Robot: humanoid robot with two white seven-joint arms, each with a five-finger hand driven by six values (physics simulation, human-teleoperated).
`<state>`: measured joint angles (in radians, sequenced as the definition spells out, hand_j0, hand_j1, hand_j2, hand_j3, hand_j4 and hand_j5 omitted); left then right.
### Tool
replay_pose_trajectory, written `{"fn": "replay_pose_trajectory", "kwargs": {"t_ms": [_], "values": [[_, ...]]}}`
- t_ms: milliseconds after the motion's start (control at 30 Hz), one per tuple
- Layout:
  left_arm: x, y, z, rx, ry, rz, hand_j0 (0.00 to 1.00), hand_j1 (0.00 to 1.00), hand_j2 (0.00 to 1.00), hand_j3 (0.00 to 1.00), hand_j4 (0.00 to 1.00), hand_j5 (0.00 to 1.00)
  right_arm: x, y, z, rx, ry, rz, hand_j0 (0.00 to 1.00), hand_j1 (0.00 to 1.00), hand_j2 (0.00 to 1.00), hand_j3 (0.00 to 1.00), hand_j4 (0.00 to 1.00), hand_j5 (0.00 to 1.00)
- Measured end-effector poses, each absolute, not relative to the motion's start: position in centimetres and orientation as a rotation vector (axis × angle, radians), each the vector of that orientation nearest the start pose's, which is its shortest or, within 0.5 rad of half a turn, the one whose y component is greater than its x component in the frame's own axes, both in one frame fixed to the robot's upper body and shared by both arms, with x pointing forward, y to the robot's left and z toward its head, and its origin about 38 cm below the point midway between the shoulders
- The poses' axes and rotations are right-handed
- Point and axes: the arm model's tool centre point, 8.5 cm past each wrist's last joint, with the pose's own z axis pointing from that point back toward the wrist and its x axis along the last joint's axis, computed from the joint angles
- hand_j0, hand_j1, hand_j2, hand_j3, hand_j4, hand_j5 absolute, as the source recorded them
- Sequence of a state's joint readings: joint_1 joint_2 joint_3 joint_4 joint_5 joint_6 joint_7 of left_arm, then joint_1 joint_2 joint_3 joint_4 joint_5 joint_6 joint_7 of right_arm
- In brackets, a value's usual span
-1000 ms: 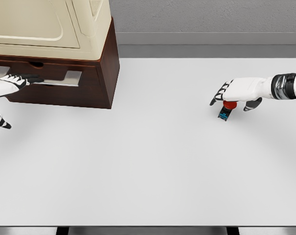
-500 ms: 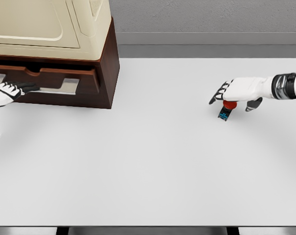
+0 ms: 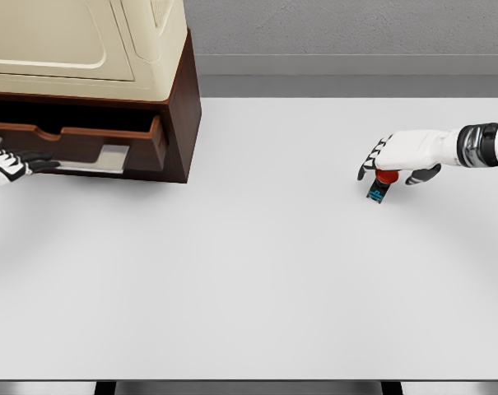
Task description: Open the cabinet drawer with left arm, and place a switch into the drawer with right arm
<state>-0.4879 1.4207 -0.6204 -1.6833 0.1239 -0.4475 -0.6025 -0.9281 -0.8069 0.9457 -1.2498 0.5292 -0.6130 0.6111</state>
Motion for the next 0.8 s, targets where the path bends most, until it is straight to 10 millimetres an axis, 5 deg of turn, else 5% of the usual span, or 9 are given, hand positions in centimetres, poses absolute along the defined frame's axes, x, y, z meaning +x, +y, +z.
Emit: {"fn": "replay_pose_trajectory", "kwargs": {"t_ms": [800], "values": [[32.9,43.0,30.3,0.185,-1.141,-1.854,1.00,1.00,1.00,1.00,1.00,1.00,47.2,-31.1,20.2,-0.466,-0.982,2.367,0.80,0.80,0.80,0.80,0.80,0.80]]}}
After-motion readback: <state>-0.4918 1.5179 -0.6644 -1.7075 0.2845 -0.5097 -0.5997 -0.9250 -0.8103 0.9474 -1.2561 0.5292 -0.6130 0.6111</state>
